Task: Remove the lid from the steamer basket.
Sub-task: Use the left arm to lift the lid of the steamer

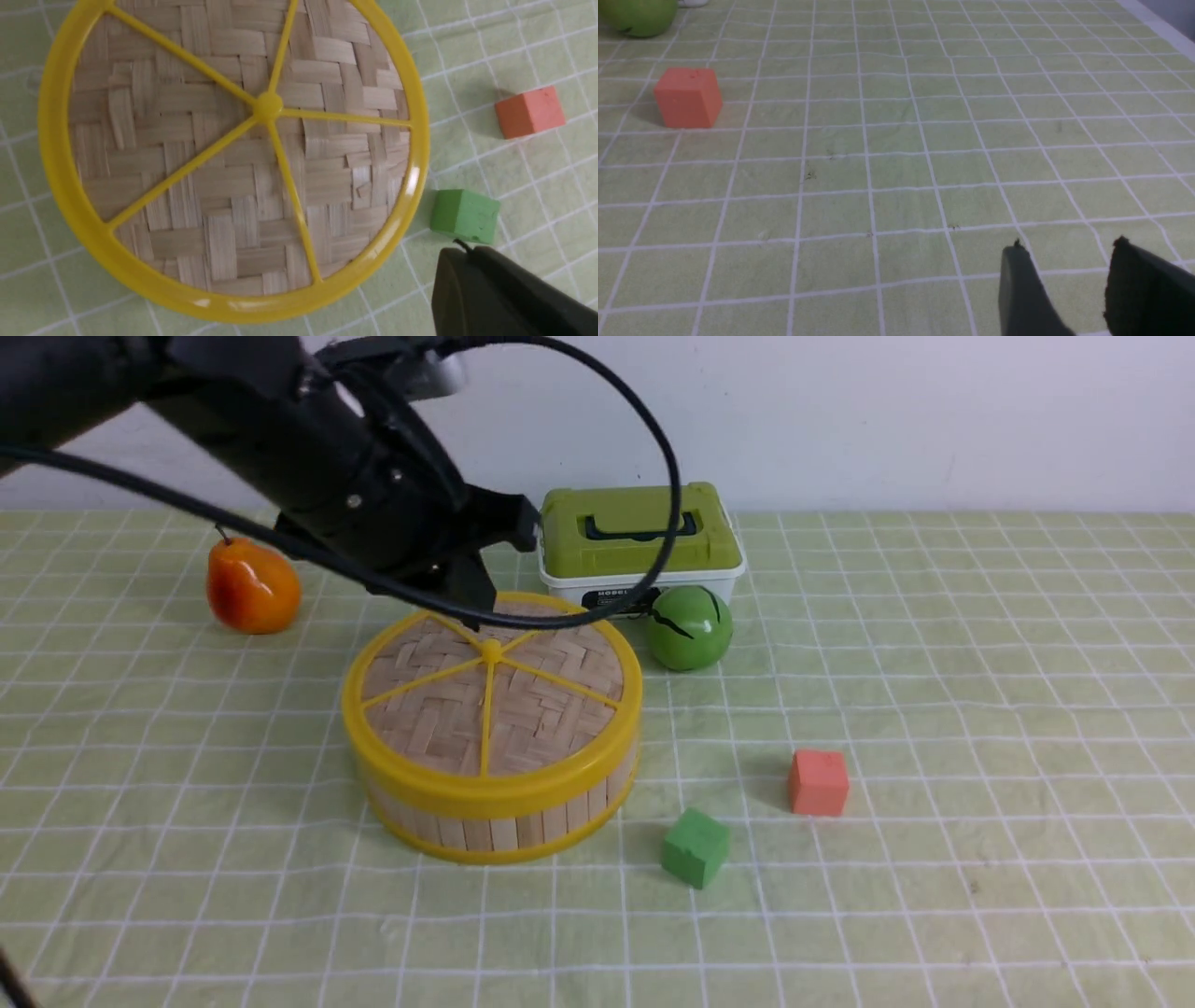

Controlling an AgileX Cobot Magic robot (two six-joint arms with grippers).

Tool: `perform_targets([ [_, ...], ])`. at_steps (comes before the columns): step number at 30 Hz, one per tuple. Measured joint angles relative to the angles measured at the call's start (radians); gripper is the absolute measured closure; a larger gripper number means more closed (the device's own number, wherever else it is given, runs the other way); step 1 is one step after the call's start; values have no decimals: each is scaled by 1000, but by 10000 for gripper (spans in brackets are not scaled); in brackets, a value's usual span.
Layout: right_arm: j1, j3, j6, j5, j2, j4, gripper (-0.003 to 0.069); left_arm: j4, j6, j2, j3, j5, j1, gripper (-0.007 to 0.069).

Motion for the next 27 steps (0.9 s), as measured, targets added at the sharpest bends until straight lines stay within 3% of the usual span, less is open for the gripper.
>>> perform_targets([
  [6, 0, 0, 0, 0, 0, 0, 418, 83, -8, 151, -155, 74, -20, 592],
  [9, 0, 0, 0, 0, 0, 0, 418, 114, -8, 214, -208, 79, -20, 491],
  [10, 0, 0, 0, 0, 0, 0, 418, 116, -8, 214, -211, 79, -20, 491],
  [12, 0, 0, 0, 0, 0, 0, 418, 158, -8, 251, -230, 74, -20, 379],
  [16, 0, 0, 0, 0, 0, 0, 418, 198, -40, 290, -233, 34, -20, 277],
  [23, 0, 0, 0, 0, 0, 0, 418, 215, -83, 356, -233, -27, -20, 267],
  [27, 0, 0, 0, 0, 0, 0, 418, 222, -87, 364, -240, -24, -20, 348],
])
